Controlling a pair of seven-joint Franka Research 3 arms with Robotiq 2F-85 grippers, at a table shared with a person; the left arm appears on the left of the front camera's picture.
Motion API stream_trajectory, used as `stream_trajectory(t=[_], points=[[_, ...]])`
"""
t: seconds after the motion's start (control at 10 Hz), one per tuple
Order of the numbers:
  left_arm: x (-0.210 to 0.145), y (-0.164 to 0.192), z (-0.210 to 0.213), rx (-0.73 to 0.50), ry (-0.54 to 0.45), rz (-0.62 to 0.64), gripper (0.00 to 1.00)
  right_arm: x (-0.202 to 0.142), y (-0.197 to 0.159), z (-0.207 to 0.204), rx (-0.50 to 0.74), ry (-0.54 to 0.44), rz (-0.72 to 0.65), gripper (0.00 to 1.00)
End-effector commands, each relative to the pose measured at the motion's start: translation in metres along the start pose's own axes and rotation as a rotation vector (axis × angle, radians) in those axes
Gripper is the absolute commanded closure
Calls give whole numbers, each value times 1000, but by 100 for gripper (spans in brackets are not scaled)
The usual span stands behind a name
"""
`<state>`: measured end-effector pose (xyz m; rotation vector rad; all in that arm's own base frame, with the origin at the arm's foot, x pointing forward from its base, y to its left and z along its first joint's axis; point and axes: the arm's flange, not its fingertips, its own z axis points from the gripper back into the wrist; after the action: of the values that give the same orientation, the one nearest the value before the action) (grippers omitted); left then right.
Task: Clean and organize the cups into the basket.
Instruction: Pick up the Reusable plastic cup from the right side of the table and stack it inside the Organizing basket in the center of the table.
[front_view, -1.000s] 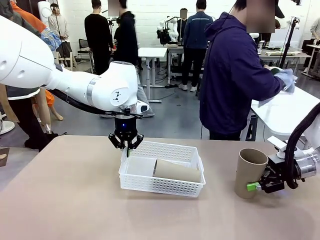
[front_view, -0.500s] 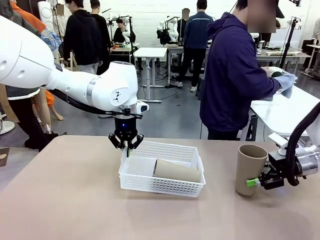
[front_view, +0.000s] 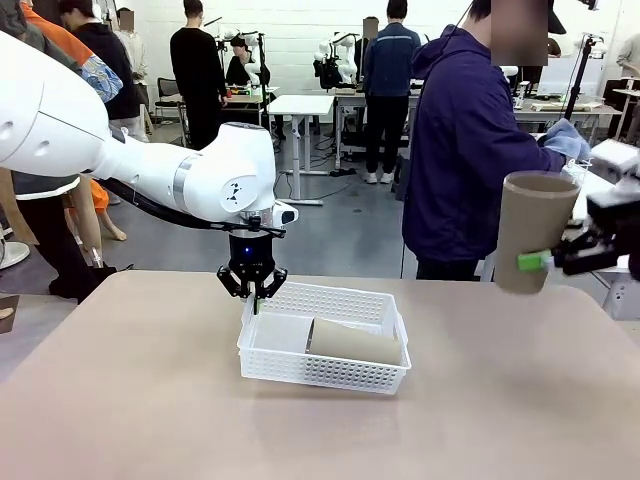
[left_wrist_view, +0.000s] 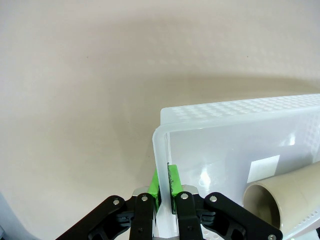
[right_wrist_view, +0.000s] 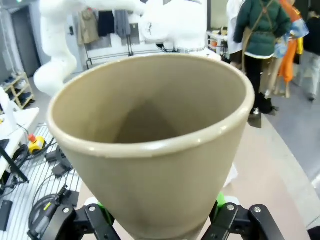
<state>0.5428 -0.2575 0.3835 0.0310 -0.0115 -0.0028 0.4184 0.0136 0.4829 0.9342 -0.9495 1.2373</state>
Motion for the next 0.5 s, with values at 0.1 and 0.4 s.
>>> stream_trajectory(t=[0.1,0.4], points=[[-1,0,1,2,-2,-3,100,-9,3,-7,-108,52,-55,81],[-1,0,1,2,-2,-3,100,13,5,3,-18,8,-6,81]])
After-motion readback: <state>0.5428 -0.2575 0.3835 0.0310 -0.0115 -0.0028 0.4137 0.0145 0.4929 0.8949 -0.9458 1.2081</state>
